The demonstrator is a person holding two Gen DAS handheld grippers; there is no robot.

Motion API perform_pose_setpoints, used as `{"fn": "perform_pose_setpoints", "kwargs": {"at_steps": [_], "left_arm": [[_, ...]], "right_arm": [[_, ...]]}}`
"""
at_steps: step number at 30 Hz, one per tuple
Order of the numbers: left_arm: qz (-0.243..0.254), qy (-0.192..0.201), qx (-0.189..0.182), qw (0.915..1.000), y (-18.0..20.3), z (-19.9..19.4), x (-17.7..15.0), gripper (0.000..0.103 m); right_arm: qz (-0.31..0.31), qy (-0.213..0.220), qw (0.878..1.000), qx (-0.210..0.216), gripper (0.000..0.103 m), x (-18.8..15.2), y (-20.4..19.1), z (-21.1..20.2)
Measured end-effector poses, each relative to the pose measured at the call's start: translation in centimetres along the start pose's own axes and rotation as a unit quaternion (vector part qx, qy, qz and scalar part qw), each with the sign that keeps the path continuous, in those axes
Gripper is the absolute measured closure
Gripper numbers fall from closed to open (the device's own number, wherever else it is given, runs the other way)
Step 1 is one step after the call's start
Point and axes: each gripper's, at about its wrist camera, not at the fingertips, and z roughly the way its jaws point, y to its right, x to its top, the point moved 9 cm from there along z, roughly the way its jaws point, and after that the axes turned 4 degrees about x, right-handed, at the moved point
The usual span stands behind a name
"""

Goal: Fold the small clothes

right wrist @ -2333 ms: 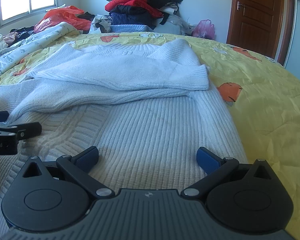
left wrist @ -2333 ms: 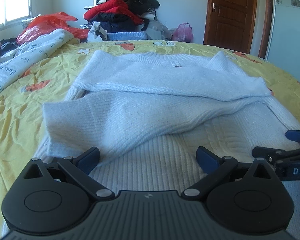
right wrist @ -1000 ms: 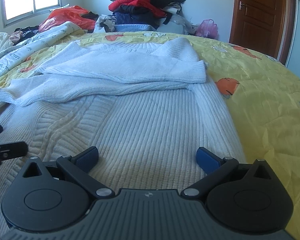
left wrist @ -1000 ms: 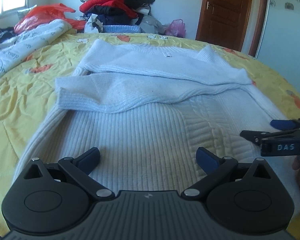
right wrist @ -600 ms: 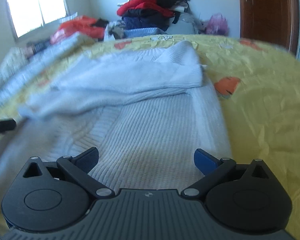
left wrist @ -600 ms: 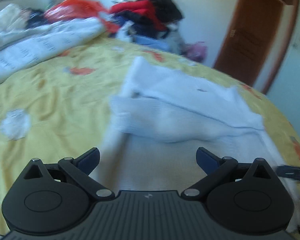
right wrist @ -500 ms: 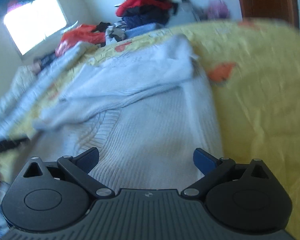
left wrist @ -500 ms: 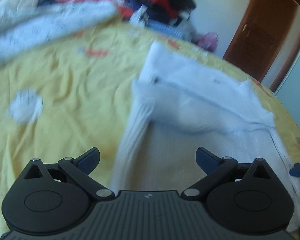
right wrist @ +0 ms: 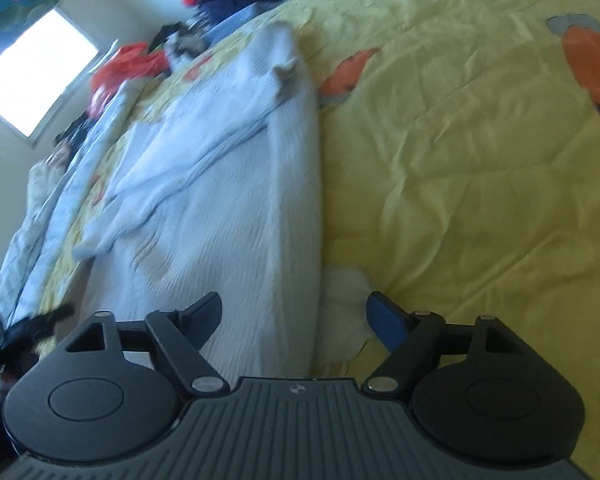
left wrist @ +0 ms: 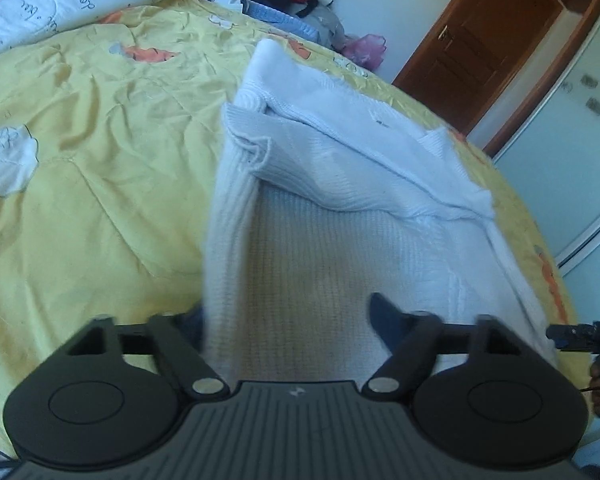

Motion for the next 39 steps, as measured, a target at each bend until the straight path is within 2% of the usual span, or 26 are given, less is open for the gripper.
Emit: {"fn": "perform_pose_setpoints", "kwargs": {"at_steps": [2,3,4,5,11,14,15,16,17,18,20,21,24,28,32,36,39], "left_arm": [[0.016,-0.008,0.01,0.9998,-0.3,-0.1,0.0,0.049],[0.024,-0.012,0.015,0.9995,-0.4,-0.2,0.0,0.051],[0.028,-0.015,0.014,0.9994,-0.5,-0.2,0.0,0.052],[0.029,-0.017,0.012,0.9994,-0.6,-0.3,0.0,0.052],[0.018,-0.018,0.003,0.9997,-1.0,-0.5,-0.2,0.049],[0.01,-0.011,0.007,0.9999,-0.9,-0.5,-0.3,0.05],[0.015,-0.011,0.011,0.9998,-0.7,-0.4,-0.3,0.053],[0.02,-0.016,0.015,0.9996,-0.5,-0.3,-0.4,0.074],[0.019,-0.021,0.015,0.9995,-0.6,-0.2,-0.4,0.08],[0.01,-0.024,0.01,0.9996,-0.8,-0.2,-0.3,0.08],[-0.016,-0.031,-0.007,0.9994,-1.3,-0.4,-0.1,0.089],[-0.033,-0.034,-0.017,0.9987,-1.6,-0.7,0.2,0.089],[-0.069,-0.027,-0.052,0.9959,-1.9,-1.4,1.6,0.093],[-0.079,0.002,-0.09,0.9927,-1.2,-2.1,4.9,0.093],[-0.056,0.031,-0.108,0.9921,0.4,-1.4,9.9,0.093],[-0.043,0.051,-0.111,0.9916,1.2,1.0,15.3,0.093],[-0.042,0.06,-0.096,0.9927,1.1,4.1,20.1,0.094]], "right_arm": [[-0.02,-0.021,1.0,0.007,0.045,-0.9,-0.7,0.1],[-0.031,-0.031,0.999,0.004,0.053,-1.4,-1.0,0.2],[-0.04,-0.036,0.999,-0.002,0.069,-1.8,-1.0,0.0],[-0.045,-0.04,0.998,-0.008,0.078,-2.1,-1.0,0.0],[-0.011,-0.041,0.999,0.023,0.079,-2.6,-0.4,-0.6],[0.01,-0.042,0.998,0.048,0.074,-2.7,-0.2,-0.2],[0.021,-0.043,0.997,0.056,0.075,-2.6,-0.2,0.0],[0.026,-0.043,0.997,0.063,0.08,-2.5,-0.2,0.1],[0.03,-0.045,0.996,0.067,0.081,-2.5,-0.2,0.1],[0.032,-0.048,0.996,0.07,0.082,-2.6,-0.3,0.1],[0.042,-0.045,0.995,0.081,0.085,-2.5,-0.5,0.2],[0.052,-0.04,0.994,0.091,0.085,-2.3,-0.5,0.1],[0.081,-0.011,0.986,0.144,0.085,-1.1,-1.3,-1.0],[0.083,0.03,0.975,0.205,0.085,2.2,-3.4,-1.9],[0.073,0.059,0.964,0.251,0.085,7.1,-5.5,-1.0],[0.078,0.089,0.954,0.276,0.085,13.5,-6.3,1.3],[0.107,0.114,0.947,0.281,0.085,19.5,-5.8,4.0]]}}
